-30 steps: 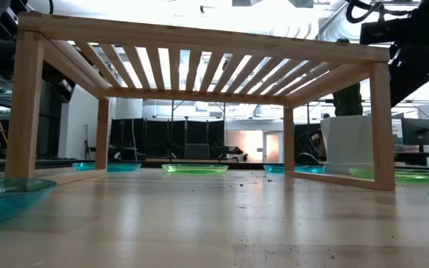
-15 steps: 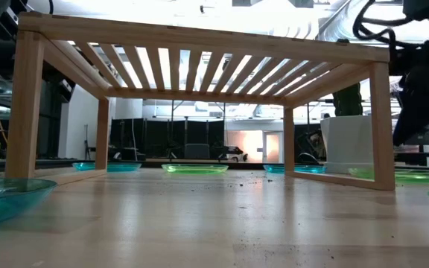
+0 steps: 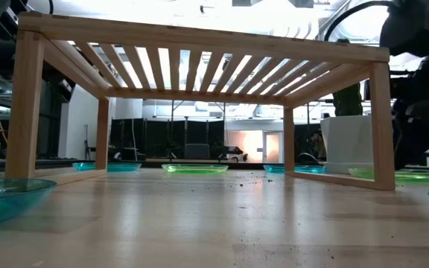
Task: Place and stack plates onto a shelf
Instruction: Put the green plate on the shelf
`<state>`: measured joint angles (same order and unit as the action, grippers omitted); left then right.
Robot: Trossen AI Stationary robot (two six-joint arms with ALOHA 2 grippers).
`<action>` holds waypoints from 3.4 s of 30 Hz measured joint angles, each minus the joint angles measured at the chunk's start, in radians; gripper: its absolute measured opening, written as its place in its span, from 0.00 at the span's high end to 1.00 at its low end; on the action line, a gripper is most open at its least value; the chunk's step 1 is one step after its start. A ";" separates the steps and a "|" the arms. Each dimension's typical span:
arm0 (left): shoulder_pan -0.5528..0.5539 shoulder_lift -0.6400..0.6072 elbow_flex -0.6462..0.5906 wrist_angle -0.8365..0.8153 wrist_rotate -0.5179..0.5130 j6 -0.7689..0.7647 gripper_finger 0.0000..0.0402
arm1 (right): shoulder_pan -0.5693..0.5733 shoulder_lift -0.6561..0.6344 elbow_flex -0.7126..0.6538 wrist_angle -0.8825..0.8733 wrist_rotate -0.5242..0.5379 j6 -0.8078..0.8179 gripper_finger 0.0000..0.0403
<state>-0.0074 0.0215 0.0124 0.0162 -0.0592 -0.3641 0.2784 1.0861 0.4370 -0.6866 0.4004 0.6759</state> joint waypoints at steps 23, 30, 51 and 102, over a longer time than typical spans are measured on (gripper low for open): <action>0.000 0.000 0.000 0.000 0.000 0.000 1.00 | -0.044 0.182 0.003 0.021 0.014 -0.046 0.76; 0.000 0.000 0.000 0.000 0.000 0.000 1.00 | -0.045 0.186 0.002 0.001 0.026 -0.015 0.98; 0.000 0.000 0.000 0.002 0.000 0.000 1.00 | -0.043 0.088 0.235 -0.290 0.104 -0.004 1.00; 0.000 0.000 0.000 0.000 0.000 0.000 1.00 | -0.285 0.132 0.009 0.074 -0.093 -0.153 0.46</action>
<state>-0.0071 0.0212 0.0124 0.0162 -0.0589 -0.3641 -0.0068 1.2179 0.4455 -0.6128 0.3075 0.5226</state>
